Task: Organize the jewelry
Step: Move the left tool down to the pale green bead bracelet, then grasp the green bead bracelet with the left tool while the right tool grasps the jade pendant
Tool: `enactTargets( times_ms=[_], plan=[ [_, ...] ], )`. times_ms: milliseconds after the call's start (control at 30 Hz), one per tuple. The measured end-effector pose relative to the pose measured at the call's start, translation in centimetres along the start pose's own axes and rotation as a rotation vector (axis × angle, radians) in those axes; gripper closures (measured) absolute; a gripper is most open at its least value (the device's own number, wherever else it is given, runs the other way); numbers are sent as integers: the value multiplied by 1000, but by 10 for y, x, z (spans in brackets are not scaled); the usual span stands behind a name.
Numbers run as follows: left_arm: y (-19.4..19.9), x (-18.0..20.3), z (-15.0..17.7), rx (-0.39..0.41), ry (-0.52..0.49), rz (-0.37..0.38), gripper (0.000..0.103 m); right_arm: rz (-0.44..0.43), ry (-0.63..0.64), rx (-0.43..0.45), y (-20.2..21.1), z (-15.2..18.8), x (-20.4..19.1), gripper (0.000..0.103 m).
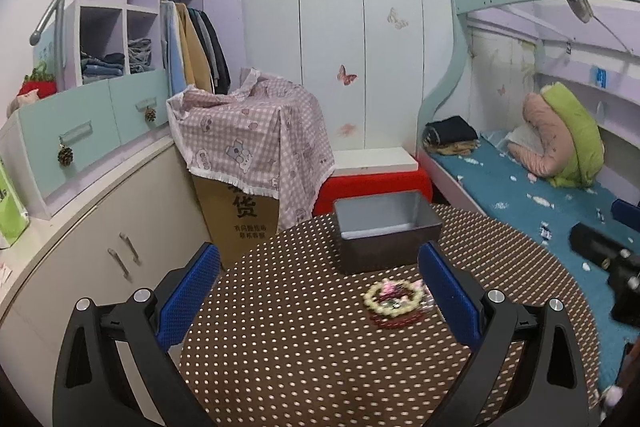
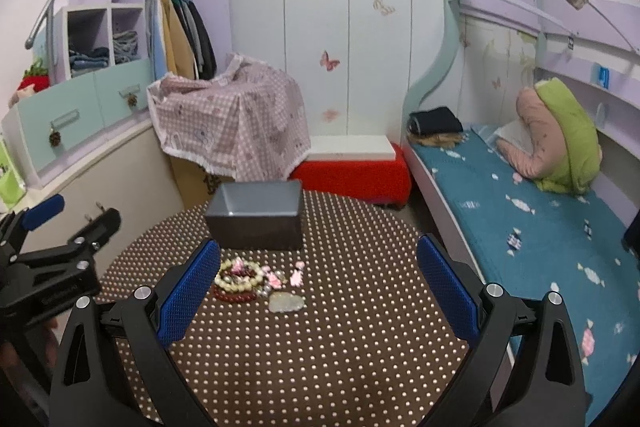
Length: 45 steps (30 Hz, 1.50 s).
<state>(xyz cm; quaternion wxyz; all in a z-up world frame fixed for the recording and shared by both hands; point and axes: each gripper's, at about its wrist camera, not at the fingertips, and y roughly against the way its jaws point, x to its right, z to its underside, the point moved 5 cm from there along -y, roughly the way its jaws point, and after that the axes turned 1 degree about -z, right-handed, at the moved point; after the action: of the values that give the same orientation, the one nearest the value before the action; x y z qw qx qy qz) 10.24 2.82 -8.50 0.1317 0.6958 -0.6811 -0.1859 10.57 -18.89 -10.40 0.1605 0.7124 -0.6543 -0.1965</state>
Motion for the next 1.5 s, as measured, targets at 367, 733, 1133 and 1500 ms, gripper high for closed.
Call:
enactTargets(
  times_ms=[367,733,1133,1500],
  plan=[
    [-83,-13,55,-315,101,77,7,17,-29,-161,-71,40,18,8],
    [-145,14,71,-473,134,149,25,6,-54,-255,-122,62,30,8],
    [-185,32,71,-521,87,155,50,-16,-64,-292,-146,69,30,8],
    [-186,38,66,-509,124,286,95,-24,-63,-305,-151,72,27,8]
  ],
)
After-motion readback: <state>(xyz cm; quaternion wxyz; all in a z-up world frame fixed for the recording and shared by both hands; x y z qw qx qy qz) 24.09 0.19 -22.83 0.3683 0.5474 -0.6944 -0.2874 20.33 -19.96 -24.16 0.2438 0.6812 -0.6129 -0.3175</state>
